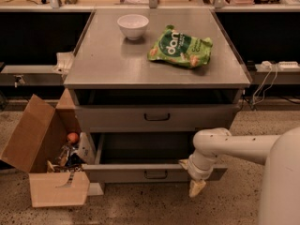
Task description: Open middle drawer
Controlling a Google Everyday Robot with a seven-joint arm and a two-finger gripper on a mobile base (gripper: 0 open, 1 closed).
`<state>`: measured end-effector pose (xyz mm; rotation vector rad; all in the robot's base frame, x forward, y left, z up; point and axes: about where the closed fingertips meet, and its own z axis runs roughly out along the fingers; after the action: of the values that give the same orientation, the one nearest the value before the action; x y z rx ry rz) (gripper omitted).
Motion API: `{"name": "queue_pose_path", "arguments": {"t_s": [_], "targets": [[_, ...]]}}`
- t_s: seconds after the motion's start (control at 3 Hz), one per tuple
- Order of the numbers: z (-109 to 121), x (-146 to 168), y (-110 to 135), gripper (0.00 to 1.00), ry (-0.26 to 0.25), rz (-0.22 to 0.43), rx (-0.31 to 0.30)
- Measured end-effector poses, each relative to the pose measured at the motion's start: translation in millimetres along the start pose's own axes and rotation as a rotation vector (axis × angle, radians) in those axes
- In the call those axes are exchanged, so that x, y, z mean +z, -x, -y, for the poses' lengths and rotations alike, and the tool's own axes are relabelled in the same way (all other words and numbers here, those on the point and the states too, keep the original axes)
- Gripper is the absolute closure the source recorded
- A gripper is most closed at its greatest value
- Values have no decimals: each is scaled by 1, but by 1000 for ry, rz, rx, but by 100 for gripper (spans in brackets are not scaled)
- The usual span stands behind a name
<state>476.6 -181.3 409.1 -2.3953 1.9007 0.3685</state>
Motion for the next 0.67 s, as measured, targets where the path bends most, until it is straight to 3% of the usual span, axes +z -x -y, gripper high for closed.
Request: {"name": "queue_pose_path", "arguments": {"t_s": [0.67], "targets": [[-9,-9,-3,84,-6,-5,14]]}}
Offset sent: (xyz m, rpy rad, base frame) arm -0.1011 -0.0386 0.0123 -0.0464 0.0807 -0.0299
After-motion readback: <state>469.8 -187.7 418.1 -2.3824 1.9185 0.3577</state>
